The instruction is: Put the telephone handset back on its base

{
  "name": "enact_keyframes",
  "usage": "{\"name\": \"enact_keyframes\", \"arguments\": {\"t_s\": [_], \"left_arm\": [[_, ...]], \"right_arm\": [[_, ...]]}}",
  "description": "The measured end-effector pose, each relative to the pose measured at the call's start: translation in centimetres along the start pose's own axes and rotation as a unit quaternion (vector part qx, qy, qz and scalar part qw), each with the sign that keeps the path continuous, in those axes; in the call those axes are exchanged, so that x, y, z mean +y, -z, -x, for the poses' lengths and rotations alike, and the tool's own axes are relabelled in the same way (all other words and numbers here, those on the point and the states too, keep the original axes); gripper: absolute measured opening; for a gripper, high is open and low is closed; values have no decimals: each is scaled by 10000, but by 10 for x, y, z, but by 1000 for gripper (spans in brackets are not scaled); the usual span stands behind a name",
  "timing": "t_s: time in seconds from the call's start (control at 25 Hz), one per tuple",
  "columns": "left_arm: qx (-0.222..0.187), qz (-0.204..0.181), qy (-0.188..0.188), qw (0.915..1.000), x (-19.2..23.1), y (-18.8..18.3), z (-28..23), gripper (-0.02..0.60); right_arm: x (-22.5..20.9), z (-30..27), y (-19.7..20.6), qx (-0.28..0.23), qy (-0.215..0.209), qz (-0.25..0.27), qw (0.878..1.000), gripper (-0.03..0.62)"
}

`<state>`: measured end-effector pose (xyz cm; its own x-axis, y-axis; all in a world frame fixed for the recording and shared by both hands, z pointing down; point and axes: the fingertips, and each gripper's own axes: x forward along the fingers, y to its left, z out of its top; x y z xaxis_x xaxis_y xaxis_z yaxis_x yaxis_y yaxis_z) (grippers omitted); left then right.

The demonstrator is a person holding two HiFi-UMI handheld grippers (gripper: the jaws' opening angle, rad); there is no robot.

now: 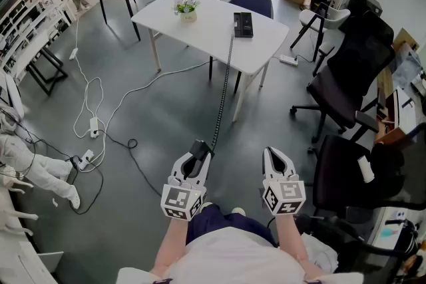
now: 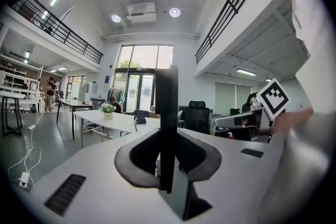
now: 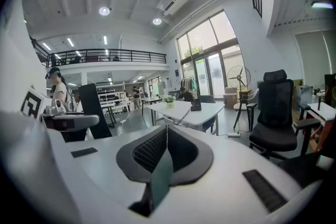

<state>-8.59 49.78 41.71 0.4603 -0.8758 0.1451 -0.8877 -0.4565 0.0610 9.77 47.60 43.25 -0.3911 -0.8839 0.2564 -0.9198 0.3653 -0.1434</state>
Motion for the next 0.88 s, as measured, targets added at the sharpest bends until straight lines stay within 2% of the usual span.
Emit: {"name": "enact_keyframes", "arguments": {"t_s": [0.28, 0.72, 0.88], "left_arm": [[19, -86, 18, 10000, -11, -1, 1, 83], [28, 56, 116, 9999, 7, 10, 31, 83], [-12, -35, 155, 9999, 19, 12, 46, 83]], "right_arm": [[1, 4, 4, 98, -200, -199, 9996, 35], [31, 9, 22, 182, 47, -225, 9996, 36], [53, 11, 33, 192, 81, -235, 9995, 35]]}}
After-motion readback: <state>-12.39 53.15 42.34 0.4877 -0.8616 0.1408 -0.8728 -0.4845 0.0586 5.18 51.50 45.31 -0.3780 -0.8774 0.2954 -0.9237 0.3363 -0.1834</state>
